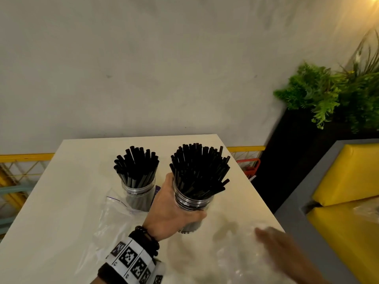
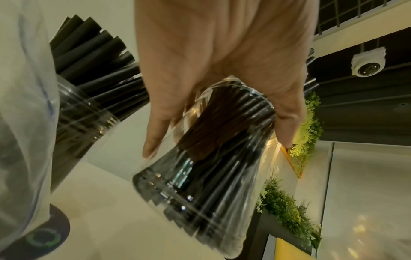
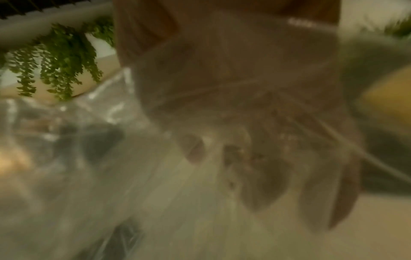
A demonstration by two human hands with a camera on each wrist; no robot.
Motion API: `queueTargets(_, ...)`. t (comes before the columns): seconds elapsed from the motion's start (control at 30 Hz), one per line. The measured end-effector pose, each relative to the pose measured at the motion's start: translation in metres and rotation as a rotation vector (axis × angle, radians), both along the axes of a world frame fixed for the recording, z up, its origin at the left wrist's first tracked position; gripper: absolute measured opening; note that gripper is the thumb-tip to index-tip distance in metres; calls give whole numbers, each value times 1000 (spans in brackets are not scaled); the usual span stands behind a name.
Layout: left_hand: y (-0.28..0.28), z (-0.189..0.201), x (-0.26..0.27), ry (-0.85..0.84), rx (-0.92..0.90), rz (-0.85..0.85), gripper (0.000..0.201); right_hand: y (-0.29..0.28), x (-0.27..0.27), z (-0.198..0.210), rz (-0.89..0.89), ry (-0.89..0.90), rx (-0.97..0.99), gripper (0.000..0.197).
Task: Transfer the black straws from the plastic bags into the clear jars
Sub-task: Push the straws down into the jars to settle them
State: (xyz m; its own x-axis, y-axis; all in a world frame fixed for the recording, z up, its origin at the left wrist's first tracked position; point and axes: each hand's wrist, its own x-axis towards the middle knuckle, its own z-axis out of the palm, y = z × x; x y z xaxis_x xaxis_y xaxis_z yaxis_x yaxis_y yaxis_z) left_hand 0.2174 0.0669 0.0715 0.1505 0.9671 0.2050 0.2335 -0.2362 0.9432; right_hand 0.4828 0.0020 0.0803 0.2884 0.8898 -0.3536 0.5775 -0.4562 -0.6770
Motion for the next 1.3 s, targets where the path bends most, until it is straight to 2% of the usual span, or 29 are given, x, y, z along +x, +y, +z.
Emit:
queueTargets(0.03, 2, 1, -2, 8, 3, -3, 88, -10, -17, 11, 29, -32, -30, 96)
queueTargets(0.1, 4, 3, -4, 25, 11, -9, 90, -16, -44, -8, 188, -65, -68, 76)
queueTargets(0.13, 5, 3, -5, 35, 14, -9, 90, -13, -49, -13, 213, -110, -73, 70)
queueTargets(0.2, 3, 0, -5, 53, 18, -12, 91, -3, -45, -9, 199, -162, -45, 75)
queueTargets(0.27, 0, -5, -5, 61, 17, -14, 91, 5, -42, 9, 214, -148, 171, 79)
queueTargets(0.37, -3, -16, 0, 68, 9, -1, 89, 19, -39, 39, 196, -5, 500, 62)
queueTargets(0.4, -3, -20, 1, 72, 6, 8, 89, 21, -43, 47, 236, 20, 581, 67)
queueTargets(0.43, -2, -24, 3, 79, 6, 22, 89, 23, -50, 51, 316, -12, 616, 85)
queueTargets(0.5, -1, -31, 5, 72, 10, 29, 91, 28, -69, 56, 494, -193, 646, 118)
queueTargets(0.53, 1, -36, 6, 66, 15, 17, 93, 33, -81, 57, 584, -304, 637, 126)
queueTargets(0.6, 3, -46, 9, 91, 3, -9, 90, 50, -97, 54, 693, -472, 595, 126)
queueTargets(0.67, 5, -54, 14, 82, -47, -12, 87, 72, -107, 53, 720, -532, 575, 115)
queueTargets(0.7, 7, -56, 17, 70, -61, -10, 89, 84, -111, 50, 716, -525, 575, 103)
queueTargets(0.83, 16, -62, 20, 151, -89, 67, 90, 129, -118, 34, 756, -433, 561, 29)
queueTargets(0.9, 27, -66, 20, 121, -118, 119, 92, 151, -121, 27, 697, -376, 595, 19)
queueTargets(1.0, 50, -69, 22, 88, -127, 182, 96, 180, -125, 30, 579, -342, 598, 21)
queueTargets(1.07, 63, -70, 23, 74, -136, 189, 101, 195, -125, 35, 571, -379, 458, 30)
queueTargets(1.17, 74, -75, 21, 80, -138, 158, 101, 201, -119, 56, 643, -380, 267, 49)
queueTargets(1.23, 76, -77, 16, 89, -138, 142, 101, 197, -109, 73, 702, -336, 264, 62)
queueTargets(1.3, 77, -77, 13, 91, -142, 120, 98, 187, -100, 85, 857, -359, 269, 85)
